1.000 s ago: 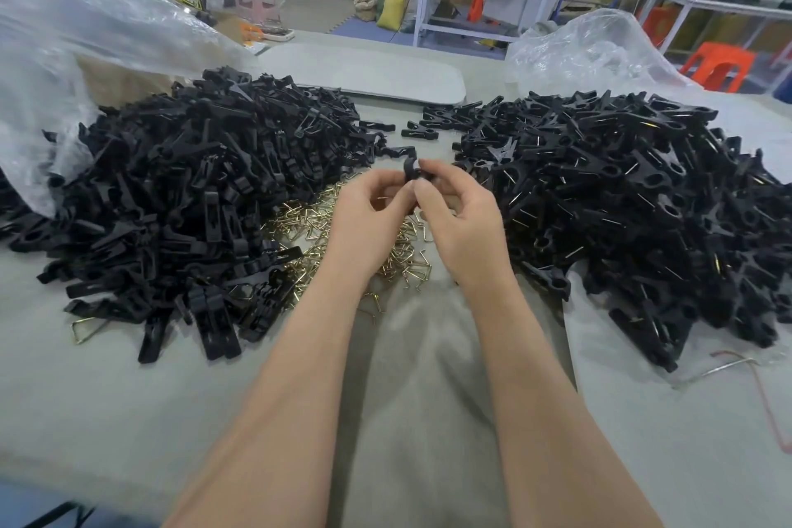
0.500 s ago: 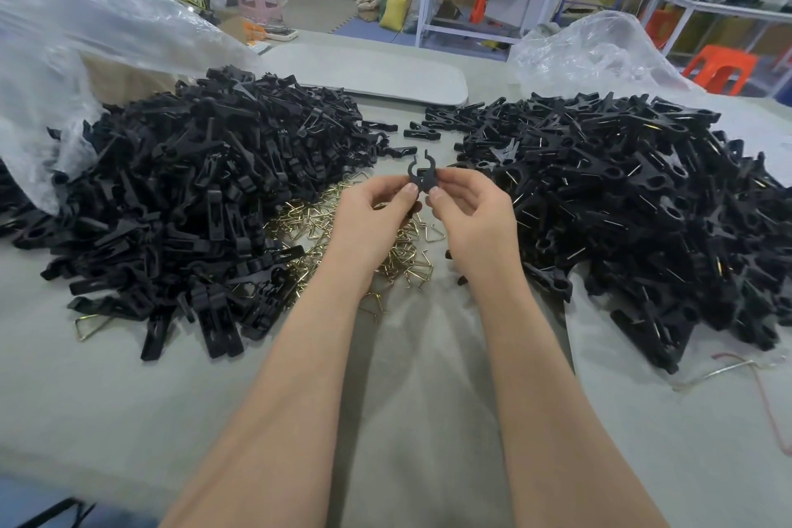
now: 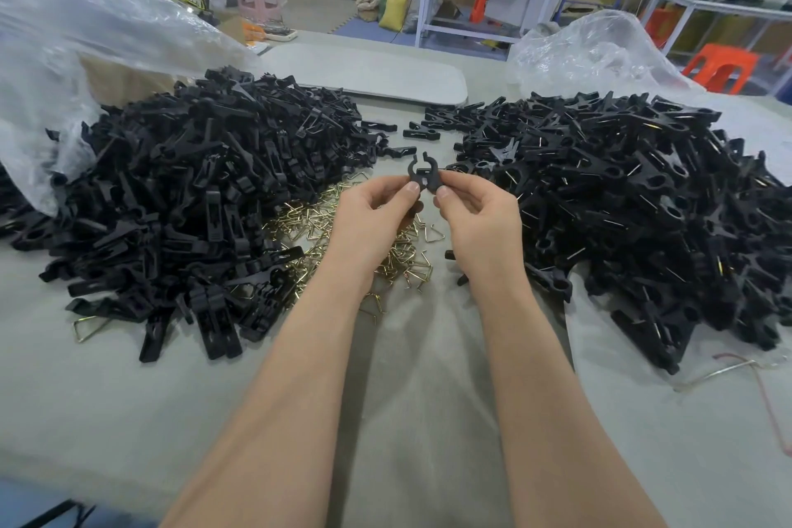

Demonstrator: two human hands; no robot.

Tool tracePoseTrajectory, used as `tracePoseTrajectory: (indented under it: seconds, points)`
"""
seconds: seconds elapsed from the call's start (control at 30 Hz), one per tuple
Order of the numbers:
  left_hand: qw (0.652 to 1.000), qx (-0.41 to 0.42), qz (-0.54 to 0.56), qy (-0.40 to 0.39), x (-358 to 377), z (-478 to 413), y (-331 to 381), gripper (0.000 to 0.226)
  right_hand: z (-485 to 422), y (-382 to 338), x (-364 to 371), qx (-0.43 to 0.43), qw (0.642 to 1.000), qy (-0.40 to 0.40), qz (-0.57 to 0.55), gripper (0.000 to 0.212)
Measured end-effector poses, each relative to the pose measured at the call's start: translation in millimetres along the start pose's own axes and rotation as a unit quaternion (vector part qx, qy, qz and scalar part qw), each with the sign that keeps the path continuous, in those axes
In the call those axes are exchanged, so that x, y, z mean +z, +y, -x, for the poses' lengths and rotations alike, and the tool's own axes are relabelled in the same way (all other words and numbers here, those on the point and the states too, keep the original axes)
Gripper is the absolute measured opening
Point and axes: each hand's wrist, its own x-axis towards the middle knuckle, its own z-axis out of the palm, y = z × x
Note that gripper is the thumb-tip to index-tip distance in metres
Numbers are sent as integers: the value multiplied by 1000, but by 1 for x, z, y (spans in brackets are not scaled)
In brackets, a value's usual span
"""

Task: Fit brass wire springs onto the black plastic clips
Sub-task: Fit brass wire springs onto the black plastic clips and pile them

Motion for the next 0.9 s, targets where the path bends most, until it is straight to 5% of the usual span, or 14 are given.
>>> tracePoseTrajectory:
  seconds: [0.3,0.43,0.53,0.6,0.67,0.73,0.8,0.9]
  points:
    - [999,-3,20,-27,-5,3,7,10,1,-1,-1,11,1000,-18,-11,22]
    - [999,-7,12,-48,-9,5,14,10,0,-6,-8,69,981,-89,-157,23]
    - [990,-27,37,-135,-19,5,17,37,-1,-11,-11,105,940,-165,-281,22]
    - [984,-17,50,-172,-22,6,19,34,0,-13,-7,136,930,-149,-307,14]
    - [992,-14,67,-109,-22,4,19,29,1,-10,-3,147,959,-95,-222,14]
    - [982,-36,186,-1,-26,-2,18,22,1,-2,0,85,993,-69,37,28]
    - [926,-68,362,82,-35,-7,19,14,4,4,5,29,958,-126,256,42]
    - [853,-115,494,122,-43,-9,20,13,13,13,26,-18,882,-177,436,50]
